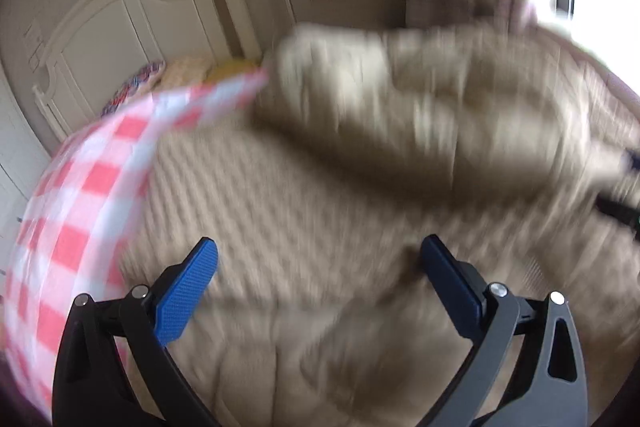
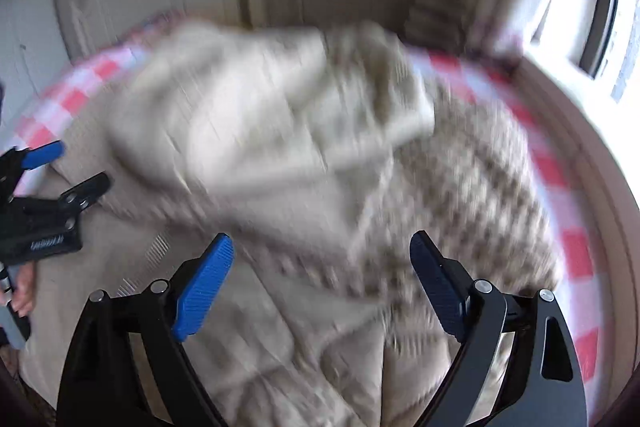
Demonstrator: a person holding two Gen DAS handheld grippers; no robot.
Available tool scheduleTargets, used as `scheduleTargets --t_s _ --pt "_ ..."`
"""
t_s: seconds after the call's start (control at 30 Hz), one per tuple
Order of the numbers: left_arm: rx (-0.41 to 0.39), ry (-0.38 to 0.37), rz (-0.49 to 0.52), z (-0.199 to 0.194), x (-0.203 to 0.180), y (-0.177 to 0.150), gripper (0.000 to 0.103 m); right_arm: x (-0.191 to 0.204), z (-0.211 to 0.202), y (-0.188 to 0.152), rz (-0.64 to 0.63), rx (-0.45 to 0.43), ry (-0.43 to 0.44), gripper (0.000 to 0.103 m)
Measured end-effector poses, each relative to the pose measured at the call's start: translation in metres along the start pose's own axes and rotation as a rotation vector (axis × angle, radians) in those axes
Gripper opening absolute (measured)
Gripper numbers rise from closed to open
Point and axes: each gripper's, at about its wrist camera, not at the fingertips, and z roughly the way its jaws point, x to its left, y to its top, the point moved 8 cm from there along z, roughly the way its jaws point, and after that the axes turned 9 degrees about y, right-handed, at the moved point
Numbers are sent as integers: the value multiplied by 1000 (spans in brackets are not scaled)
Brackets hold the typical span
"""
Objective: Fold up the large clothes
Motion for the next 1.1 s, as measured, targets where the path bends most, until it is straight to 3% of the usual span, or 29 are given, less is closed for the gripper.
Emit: scheduleTargets --t_s 0.13,0.3,0.43,0.5,0.57,0.63,0.7,0.77,0.9,1.0,1.1 --pt "-11 14 -39 -17 13 -5 101 4 -22 -7 17 -51 34 87" --pt "-103 45 -26 -65 22 -15 101 9 -65 -19 -2 -143 60 87" --pt "-29 99 36 -52 14 -57 101 -5 -55 -49 0 -86 16 87" --pt "-51 62 4 -50 20 -66 101 -17 -36 -68 20 -42 -13 90" --pt "6 30 -51 -44 32 -71 101 -23 -42 -68 75 -86 58 91" --pt "31 -26 -109 -40 39 -74 101 -30 -46 -72 88 -64 6 91" --pt "45 -28 -141 -39 46 -77 101 -29 -53 -74 95 -71 -9 91" --pt "36 2 -141 -42 47 -77 101 -22 -60 -76 88 -85 -3 91" --pt "5 71 -95 -51 44 -79 101 14 -68 -76 -47 -110 39 91" --pt "-36 132 -68 -67 41 -89 101 27 -54 -85 -141 -60 -35 92" --pt "-89 154 -25 -76 37 -98 101 21 -47 -93 -86 -69 12 98"
